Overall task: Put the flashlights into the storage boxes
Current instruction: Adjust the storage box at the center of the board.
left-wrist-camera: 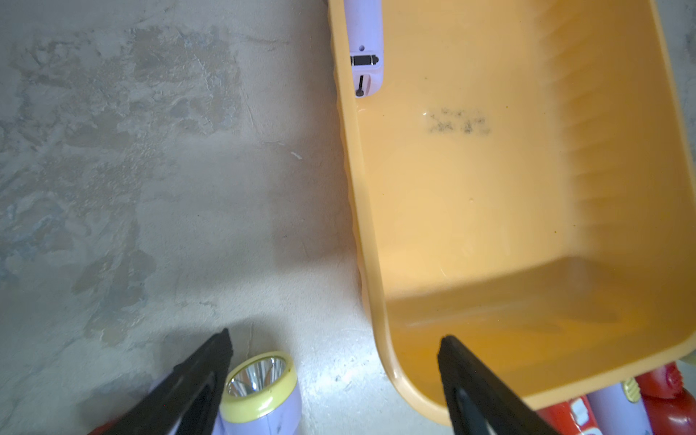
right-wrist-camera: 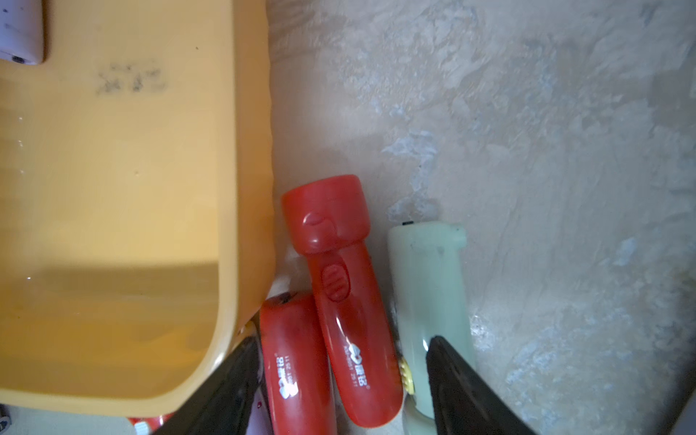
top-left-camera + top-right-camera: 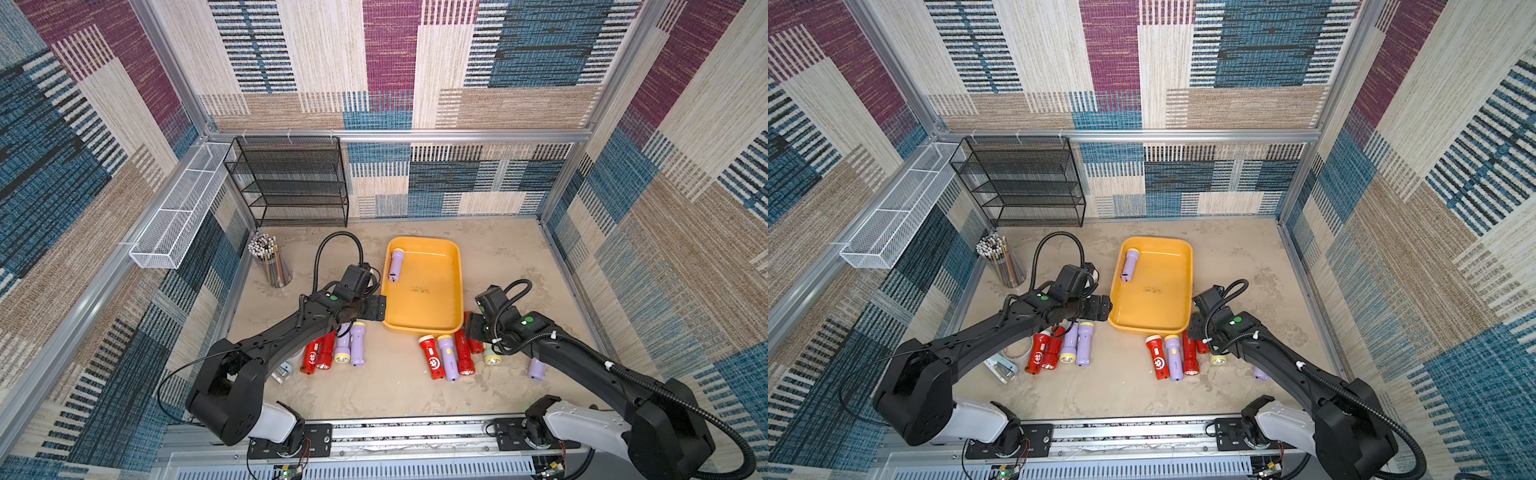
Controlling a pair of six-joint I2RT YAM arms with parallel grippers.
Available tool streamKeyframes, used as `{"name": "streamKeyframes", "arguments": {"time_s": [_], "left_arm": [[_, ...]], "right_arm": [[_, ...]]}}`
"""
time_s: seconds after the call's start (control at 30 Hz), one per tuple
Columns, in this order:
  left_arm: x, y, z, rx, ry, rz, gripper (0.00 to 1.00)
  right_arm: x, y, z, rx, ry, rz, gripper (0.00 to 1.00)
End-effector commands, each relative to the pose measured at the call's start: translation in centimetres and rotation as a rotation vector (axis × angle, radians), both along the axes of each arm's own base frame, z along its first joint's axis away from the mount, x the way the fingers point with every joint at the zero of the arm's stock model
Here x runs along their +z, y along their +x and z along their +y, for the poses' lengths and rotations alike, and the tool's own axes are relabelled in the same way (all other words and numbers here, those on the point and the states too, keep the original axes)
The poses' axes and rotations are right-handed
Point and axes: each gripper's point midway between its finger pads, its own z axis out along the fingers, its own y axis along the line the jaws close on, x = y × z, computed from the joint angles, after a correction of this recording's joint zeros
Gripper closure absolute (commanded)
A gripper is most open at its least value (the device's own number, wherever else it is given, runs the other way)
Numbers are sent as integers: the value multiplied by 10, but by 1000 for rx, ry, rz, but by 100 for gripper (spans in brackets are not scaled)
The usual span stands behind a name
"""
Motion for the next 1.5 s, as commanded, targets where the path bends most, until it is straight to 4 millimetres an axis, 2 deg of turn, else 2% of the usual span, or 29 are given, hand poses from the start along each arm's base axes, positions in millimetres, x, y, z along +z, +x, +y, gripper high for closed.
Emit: {"name": "streamKeyframes", "arguments": {"time_s": [0.0, 0.23, 0.37, 0.63, 0.93, 1.47], "left_arm": [[2, 7, -9, -26, -17, -14, 10], [-1, 12, -14, -38, -12, 4, 11], [2, 11, -14, -41, -16, -3, 11], [24, 7, -11, -45, -41, -57, 11], [38, -3, -8, -57, -67, -83, 10], [38, -2, -13, -72, -82, -77, 10]], "right_arm": [[-8, -5, 1, -14, 23, 23, 31], [8, 0, 3, -7, 35, -24, 31], [11, 5, 6, 0, 29, -10, 31], [8, 15, 15, 17, 15, 40, 31], [26, 28, 19, -8, 7, 44, 31], [13, 19, 8, -43, -25, 83, 30]]}}
